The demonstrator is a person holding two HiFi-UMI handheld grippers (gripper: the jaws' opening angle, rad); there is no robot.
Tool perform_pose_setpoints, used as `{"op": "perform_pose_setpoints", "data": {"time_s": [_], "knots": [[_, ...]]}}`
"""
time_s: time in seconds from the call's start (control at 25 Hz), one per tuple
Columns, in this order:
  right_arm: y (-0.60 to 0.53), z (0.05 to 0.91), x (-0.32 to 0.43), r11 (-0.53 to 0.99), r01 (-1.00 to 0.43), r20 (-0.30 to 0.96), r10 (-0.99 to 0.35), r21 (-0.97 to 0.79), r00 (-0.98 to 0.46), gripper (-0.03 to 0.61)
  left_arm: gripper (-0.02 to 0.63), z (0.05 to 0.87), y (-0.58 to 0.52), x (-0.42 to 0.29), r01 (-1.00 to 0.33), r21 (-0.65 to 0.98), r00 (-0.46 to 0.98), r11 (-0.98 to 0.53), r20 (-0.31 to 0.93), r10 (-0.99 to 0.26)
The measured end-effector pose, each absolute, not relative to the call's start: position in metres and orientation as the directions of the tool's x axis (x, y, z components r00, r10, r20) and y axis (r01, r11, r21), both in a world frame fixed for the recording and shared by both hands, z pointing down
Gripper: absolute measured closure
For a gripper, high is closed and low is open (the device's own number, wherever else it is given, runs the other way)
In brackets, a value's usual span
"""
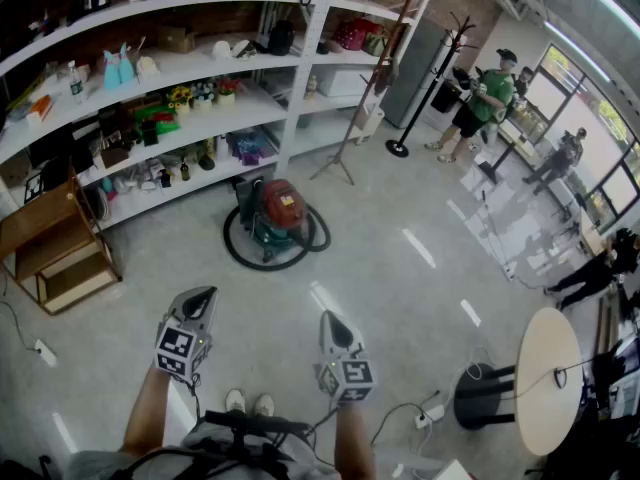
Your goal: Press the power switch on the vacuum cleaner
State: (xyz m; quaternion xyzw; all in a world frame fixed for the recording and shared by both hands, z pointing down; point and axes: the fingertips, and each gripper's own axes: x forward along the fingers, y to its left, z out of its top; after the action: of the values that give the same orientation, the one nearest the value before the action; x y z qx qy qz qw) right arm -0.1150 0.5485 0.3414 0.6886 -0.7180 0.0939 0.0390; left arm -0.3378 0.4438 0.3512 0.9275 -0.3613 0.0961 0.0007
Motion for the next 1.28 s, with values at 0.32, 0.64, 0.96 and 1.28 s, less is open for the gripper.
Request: {"op": "perform_pose_setpoints", "data": {"time_s": [0.32, 0.64, 0.96, 1.28], "knots": [[0.544, 0.34, -0.114, 0.028, -0.995, 0.172, -0.984, -0.093, -0.044, 0.574, 0.604, 0.355, 0.439, -0.344, -0.674, -0.06, 0.716, -0.736, 0.194, -0.671], [0.538, 0.337, -0.128, 0.033, -0.996, 0.173, -0.984, -0.087, -0.048, 0.574, 0.604, 0.352, 0.428, -0.351, -0.667, -0.061, 0.723, -0.743, 0.19, -0.664], [0.54, 0.341, -0.133, 0.016, -0.998, 0.179, -0.983, -0.06, -0.027, 0.574, 0.604, 0.345, 0.426, -0.344, -0.647, -0.07, 0.741, -0.76, 0.176, -0.648], [0.509, 0.341, -0.099, -0.002, -0.998, 0.166, -0.986, -0.07, -0.01, 0.574, 0.604, 0.344, 0.4, -0.312, -0.64, -0.074, 0.747, -0.765, 0.173, -0.642]]}}
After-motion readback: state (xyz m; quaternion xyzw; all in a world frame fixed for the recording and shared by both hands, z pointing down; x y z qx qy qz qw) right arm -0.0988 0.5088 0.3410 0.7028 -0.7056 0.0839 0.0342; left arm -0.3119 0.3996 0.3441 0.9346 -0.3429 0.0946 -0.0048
